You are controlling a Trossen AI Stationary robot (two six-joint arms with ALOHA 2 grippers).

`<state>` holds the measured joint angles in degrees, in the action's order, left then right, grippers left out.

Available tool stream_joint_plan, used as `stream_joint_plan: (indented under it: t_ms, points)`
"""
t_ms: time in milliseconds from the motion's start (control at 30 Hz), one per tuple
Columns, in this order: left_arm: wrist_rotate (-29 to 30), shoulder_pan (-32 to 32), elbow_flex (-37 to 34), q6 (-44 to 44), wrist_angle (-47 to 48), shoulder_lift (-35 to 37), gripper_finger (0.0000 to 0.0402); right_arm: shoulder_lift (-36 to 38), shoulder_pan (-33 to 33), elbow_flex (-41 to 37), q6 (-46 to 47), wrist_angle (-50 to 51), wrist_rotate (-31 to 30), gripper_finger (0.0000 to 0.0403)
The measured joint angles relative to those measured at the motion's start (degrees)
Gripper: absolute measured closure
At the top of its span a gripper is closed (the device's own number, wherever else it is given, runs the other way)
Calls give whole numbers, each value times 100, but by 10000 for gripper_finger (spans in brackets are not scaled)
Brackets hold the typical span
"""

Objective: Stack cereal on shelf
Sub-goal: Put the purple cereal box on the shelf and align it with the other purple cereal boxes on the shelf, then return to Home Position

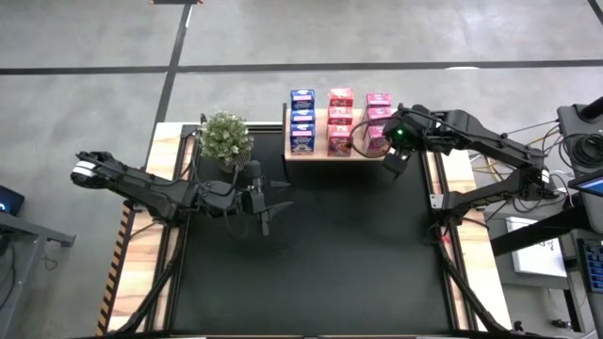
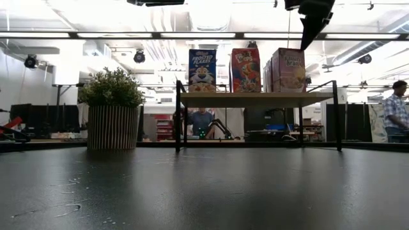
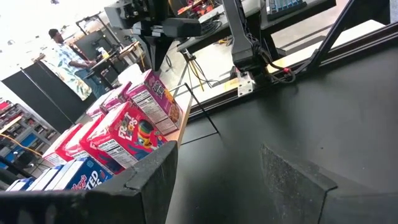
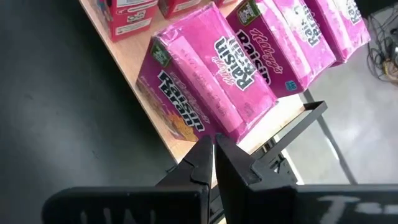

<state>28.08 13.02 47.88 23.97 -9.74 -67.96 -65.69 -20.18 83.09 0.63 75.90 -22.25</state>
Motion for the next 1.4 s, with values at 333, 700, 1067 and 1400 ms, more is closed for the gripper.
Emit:
stream_joint_plan:
  t_ms: [333, 700, 1067, 1400]
  points:
    - [0, 0, 0, 0, 0, 0, 191, -11, 206, -366, 90, -839, 622, 394]
    - [1, 0, 0, 0, -2, 2, 191, -13, 293, -805, -283, -1540, -31, 394]
    - [2, 0, 0, 0, -13, 2, 191, -10, 316, -794, -265, -1578, -16, 394]
    - [-37, 1, -6, -141, 896, 440, 191, 375, 1165, -1277, -506, -2625, 176, 394]
